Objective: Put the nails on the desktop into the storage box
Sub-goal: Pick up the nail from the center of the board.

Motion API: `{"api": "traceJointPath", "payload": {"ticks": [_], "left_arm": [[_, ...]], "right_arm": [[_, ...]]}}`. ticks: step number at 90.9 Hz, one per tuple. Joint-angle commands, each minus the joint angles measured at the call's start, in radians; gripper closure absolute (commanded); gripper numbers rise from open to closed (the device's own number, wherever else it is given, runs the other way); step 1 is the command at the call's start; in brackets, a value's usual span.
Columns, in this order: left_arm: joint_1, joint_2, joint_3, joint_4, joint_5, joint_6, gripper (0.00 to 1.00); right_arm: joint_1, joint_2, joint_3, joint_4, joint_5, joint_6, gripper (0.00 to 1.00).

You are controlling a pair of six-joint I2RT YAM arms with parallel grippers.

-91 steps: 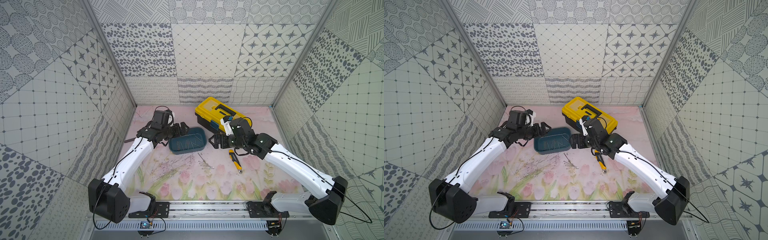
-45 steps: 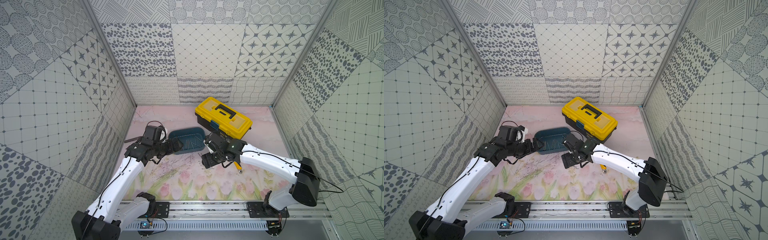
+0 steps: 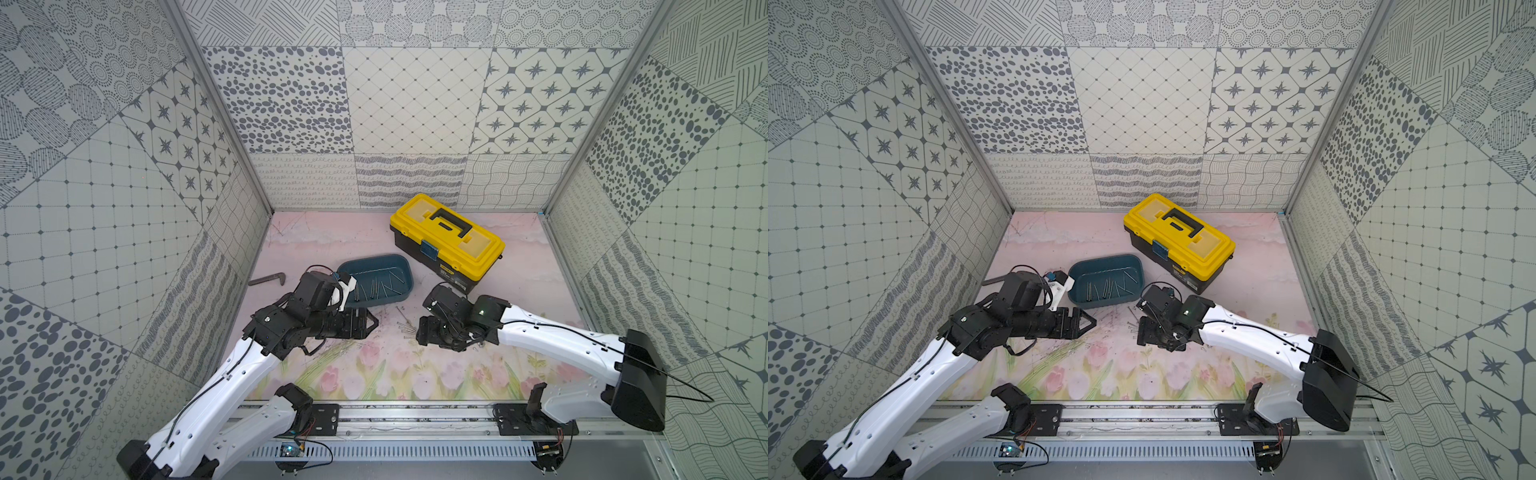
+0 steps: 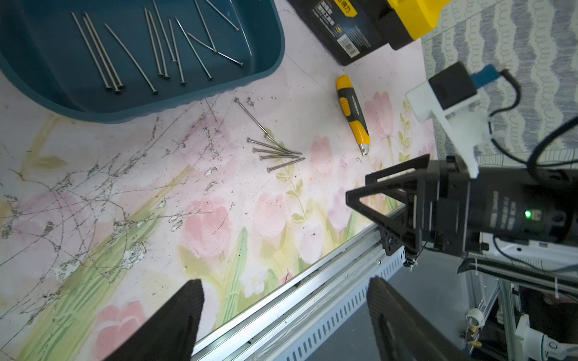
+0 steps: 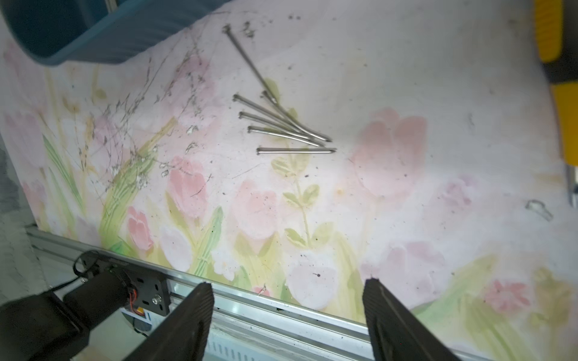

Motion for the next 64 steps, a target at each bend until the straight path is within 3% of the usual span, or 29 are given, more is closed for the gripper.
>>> {"api": "traceJointPath", "payload": {"ticks": [1,19,34,45,64], "left_arm": [[-0.133,0.068,0.068,-0.104,-0.073,0.141,0.15],[-0.26,0.27,0.226,-0.242,-0.143,0.47,0.14],[-0.347,0.384,0.207,-0.249,-0.191,0.769,0.19],[-0.351,0.38,0.126,-0.103,-0.218,0.842,0.21],[-0.351,0.438,0.041,0.088,-0.2,0.833,0.25]], "right_arm": [[-0.048,-0.108,-0.118,0.067,-0.083,0.246,0.19],[-0.106,-0.268,-0.251,0.103,-0.097,0.275,0.19],[-0.106,-0.292,-0.263,0.103,-0.103,0.244,0.19],[-0.106,-0.308,-0.257,0.098,-0.092,0.256,0.19],[-0.105,-0.356,-0.252,0.098,-0.046,0.238,0.19]]}}
